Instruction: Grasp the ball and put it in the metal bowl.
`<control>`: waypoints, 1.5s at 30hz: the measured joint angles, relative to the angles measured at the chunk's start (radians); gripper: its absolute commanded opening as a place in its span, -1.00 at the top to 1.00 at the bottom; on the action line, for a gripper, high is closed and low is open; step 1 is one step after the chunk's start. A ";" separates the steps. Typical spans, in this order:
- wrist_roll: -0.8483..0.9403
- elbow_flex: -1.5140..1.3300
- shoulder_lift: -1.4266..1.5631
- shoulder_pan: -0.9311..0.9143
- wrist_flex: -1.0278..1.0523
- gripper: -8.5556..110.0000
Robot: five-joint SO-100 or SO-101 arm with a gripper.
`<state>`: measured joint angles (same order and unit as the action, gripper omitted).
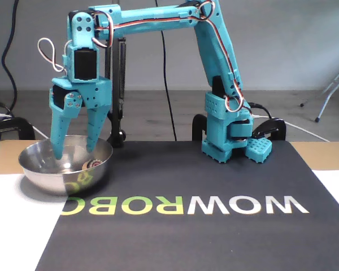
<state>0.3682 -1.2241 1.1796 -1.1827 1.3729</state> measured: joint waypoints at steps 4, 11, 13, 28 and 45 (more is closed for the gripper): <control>0.000 0.000 0.000 0.000 0.000 0.03; 0.000 0.000 0.000 0.000 0.000 0.23; 0.000 0.000 0.000 0.000 0.000 0.29; 0.000 0.000 0.000 0.000 0.000 0.86; 0.000 0.000 0.067 0.063 0.117 0.86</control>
<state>0.3682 -1.2241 1.2471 -1.1198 1.4895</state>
